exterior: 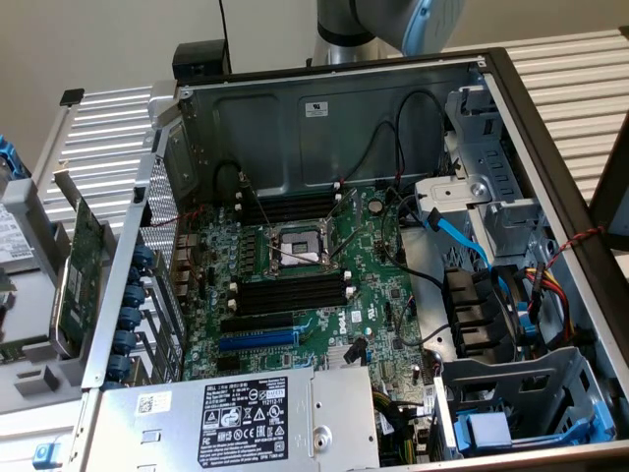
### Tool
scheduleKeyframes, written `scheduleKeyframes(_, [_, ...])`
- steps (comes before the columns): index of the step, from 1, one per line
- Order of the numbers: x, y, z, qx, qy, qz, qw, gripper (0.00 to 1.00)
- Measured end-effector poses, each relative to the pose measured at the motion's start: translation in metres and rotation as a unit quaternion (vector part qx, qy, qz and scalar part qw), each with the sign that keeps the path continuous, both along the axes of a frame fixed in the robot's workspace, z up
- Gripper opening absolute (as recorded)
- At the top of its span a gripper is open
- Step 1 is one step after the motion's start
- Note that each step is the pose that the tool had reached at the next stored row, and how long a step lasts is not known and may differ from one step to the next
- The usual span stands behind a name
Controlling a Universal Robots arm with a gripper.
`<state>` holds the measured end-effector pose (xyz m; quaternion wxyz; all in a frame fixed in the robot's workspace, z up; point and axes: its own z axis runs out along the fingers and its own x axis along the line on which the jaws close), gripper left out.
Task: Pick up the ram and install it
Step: 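Pick up the ram and move it above insertion slot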
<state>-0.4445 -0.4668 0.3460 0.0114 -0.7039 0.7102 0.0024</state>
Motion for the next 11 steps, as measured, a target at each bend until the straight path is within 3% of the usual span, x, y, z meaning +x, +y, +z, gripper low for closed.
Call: scheduleKeyframes(11, [0.042,-0.0048,0.0455,0.0020,0.0000,0.000,1.0000,0.13])
